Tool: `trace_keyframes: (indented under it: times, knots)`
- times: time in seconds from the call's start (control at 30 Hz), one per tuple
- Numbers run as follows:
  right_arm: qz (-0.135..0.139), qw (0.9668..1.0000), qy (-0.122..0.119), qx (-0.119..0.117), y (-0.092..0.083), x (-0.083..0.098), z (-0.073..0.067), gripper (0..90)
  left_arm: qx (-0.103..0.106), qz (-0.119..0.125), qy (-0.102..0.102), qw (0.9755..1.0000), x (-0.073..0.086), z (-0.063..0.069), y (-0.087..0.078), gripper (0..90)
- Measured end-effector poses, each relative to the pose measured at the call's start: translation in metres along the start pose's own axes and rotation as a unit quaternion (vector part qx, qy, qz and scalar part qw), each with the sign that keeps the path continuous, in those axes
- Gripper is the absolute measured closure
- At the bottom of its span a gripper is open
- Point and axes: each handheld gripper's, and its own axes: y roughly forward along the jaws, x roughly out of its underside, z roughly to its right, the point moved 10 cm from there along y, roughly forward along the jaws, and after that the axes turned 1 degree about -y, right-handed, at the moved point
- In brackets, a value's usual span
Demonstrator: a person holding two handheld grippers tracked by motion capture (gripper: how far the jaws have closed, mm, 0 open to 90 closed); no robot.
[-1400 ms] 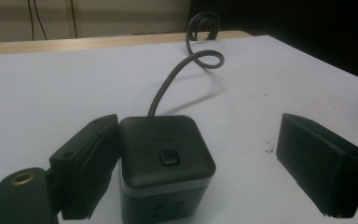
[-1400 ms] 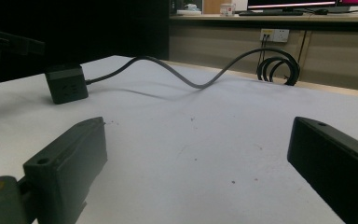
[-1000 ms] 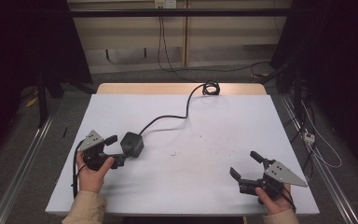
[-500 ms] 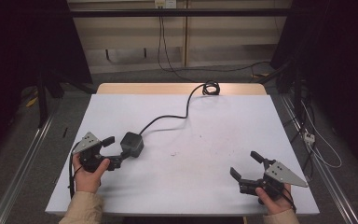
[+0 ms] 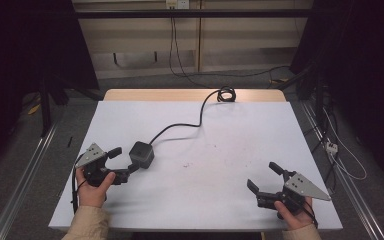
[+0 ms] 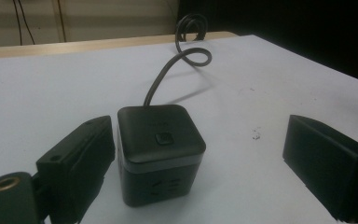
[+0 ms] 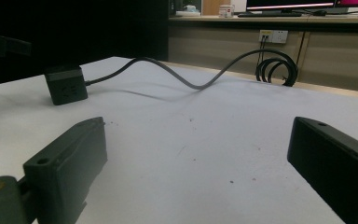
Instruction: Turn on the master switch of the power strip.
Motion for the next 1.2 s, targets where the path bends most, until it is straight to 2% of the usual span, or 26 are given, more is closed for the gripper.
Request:
trace_keyframes:
  times: [0.37,0.87,0.93,1.2]
  knots:
    - [0.0,1.0,0.001,0.001,-0.001,0.0,0.0,3.9,-0.003,0.002,0.0,1.0,0.002,-0.002,-0.005,7.1]
    - [0.0,1.0,0.001,0.0,-0.001,0.0,0.0,3.9,-0.002,-0.006,0.002,1.0,0.011,-0.003,-0.009,6.4]
    - [0.0,1.0,0.002,0.0,-0.001,0.0,0.0,3.9,-0.002,-0.008,0.007,0.9999,0.013,-0.004,-0.009,6.4]
    - [0.0,1.0,0.002,0.0,0.0,0.0,0.0,3.9,0.0,-0.004,0.001,1.0,0.016,-0.005,-0.012,6.3]
